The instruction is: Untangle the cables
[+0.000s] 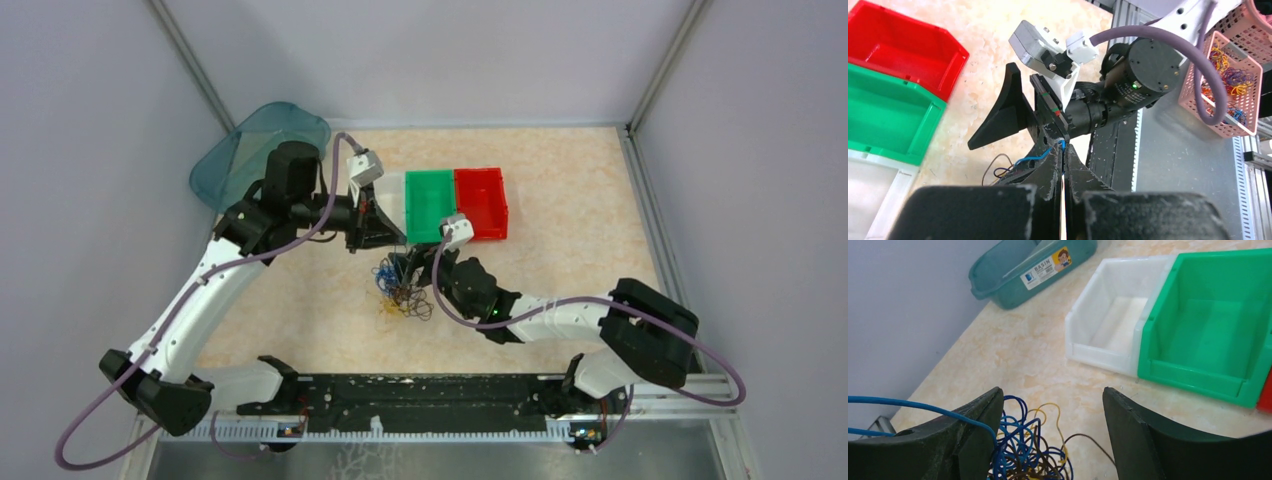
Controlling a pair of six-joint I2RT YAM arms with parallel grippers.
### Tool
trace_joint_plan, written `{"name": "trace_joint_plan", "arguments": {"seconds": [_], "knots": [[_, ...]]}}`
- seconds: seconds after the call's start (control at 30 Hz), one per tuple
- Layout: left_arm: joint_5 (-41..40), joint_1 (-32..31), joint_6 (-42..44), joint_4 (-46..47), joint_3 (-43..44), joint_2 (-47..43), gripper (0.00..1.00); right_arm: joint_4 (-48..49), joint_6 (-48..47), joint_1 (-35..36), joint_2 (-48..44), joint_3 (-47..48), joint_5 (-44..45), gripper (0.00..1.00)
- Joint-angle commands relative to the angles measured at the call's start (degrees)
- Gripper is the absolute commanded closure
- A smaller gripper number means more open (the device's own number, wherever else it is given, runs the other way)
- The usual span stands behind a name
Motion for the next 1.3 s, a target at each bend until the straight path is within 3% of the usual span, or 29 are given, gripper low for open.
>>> {"name": "trace_joint_plan", "arguments": {"seconds": [0.0,0.3,0.83,1.27], "knots": [[4.5,-0.5,-1.9,-0.5,5.2,-0.3,1.00,5.4,1.0,0.5,-0.2,-1.8,4.9,0.27],[2.6,-0.6,-1.0,-3.2,15.5,0.4,1.00,5.1,2.9,0.5,-1.8,-7.3,9.2,0.27],[-0.1,-0.6,-0.9,-2.9,25.8,2.3,1.00,3.5,5.4,0.5,-5.1,-13.9,11.0,0.27],[-8.9,-0.6,3.3,0.5,36.0,3.6,1.00,2.8,7.0,0.5,-6.5,-17.8,12.8,0.27]]}}
